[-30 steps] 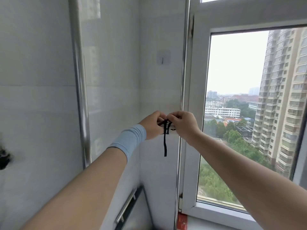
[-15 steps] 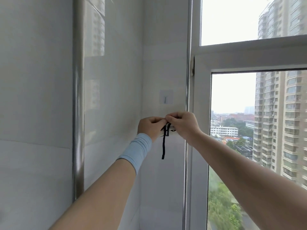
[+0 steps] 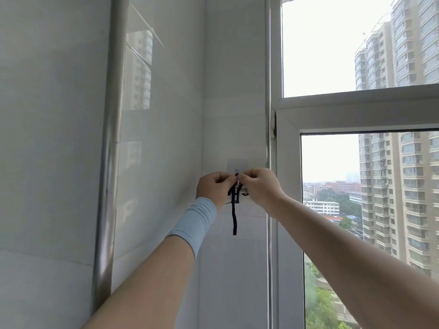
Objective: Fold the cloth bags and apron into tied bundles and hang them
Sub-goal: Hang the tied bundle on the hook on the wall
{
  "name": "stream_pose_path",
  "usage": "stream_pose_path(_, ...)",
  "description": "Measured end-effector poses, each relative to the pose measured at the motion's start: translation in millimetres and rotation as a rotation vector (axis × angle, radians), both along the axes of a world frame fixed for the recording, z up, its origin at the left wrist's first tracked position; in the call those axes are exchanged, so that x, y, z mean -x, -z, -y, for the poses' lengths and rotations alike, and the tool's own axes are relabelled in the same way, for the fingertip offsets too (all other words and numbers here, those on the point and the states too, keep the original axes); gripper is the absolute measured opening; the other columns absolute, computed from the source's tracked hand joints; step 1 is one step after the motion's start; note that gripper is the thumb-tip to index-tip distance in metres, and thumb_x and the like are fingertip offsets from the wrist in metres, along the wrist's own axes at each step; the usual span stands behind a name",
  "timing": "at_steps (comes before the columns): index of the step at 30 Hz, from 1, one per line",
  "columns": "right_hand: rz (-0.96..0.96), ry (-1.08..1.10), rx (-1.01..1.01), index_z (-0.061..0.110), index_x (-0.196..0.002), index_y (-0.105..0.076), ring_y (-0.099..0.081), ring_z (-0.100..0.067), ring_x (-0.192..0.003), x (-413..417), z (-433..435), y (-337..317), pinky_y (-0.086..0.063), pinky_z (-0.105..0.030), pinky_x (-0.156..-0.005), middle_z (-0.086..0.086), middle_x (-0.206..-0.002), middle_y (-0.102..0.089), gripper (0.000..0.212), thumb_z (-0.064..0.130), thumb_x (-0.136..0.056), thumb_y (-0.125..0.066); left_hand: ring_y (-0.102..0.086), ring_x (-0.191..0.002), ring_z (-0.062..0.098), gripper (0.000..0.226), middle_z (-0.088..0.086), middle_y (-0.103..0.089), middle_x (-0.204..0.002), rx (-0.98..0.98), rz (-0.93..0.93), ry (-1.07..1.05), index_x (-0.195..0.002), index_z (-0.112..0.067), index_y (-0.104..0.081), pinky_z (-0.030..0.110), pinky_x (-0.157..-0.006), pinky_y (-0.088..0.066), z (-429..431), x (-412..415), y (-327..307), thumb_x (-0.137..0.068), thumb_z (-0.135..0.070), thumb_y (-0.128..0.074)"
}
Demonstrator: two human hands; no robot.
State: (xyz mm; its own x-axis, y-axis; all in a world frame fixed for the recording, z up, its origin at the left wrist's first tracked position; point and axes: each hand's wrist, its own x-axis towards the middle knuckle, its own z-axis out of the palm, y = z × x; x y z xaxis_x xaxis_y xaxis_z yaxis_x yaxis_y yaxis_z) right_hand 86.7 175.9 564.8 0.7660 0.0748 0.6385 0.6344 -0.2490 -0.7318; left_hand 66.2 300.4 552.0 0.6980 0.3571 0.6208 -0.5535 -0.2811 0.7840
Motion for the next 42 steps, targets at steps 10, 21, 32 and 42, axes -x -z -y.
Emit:
stream_pose_path(10,0.038,0.256,0.058,0.003,-0.054,-0.057,-0.05,-0.033,-0.047,-6.6,-12.7,-9.0,-0.051,-0.042,-0.044,-0.002,-0.046,-0.043,0.026,0.018,-0.075,-0.054,-0.065,-0.078,0.018,0.013,-0.005,-0.071,-0.081,-0.171,-0.018,-0.222,-0.083,-0.017,-0.072,0.028,-0.073,-0.055,2.2,-18.7,-14.2,-0.084,-0.026,-0.063)
stream_pose_path(21,-0.031,0.408,0.171,0.013,-0.054,-0.058,-0.05,-0.022,-0.045,-12.9,-21.6,-20.9,-0.031,-0.018,-0.042,0.0,-0.048,-0.051,0.016,0.016,-0.07,-0.056,-0.056,-0.062,0.015,0.017,-0.001,-0.068,-0.068,-0.15,-0.07,-0.243,-0.07,-0.017,-0.071,0.02,-0.06,-0.045,-2.6,-38.4,-17.5,-0.083,-0.023,-0.062)
stream_pose_path(32,-0.087,0.415,0.221,0.01,-0.065,-0.067,-0.067,-0.027,-0.059,-16.2,-16.2,-19.6,-0.058,-0.032,-0.057,-0.004,-0.062,-0.065,0.014,0.02,-0.068,-0.057,-0.027,-0.039,0.012,0.046,-0.008,-0.029,-0.03,-0.213,-0.172,-0.202,-0.043,-0.019,-0.034,0.017,-0.036,-0.023,-0.8,-33.2,-11.4,-0.082,-0.015,-0.058)
stream_pose_path(42,0.107,0.367,0.206,0.012,-0.054,-0.052,-0.044,-0.023,-0.055,-9.9,-13.6,8.6,-0.031,-0.028,-0.047,-0.002,-0.055,-0.052,0.025,0.013,-0.079,-0.053,-0.057,-0.082,0.014,0.017,-0.006,-0.064,-0.089,-0.384,-0.06,-0.273,-0.095,-0.015,-0.065,0.022,-0.072,-0.039,-1.6,-18.0,11.2,-0.092,-0.028,-0.055)
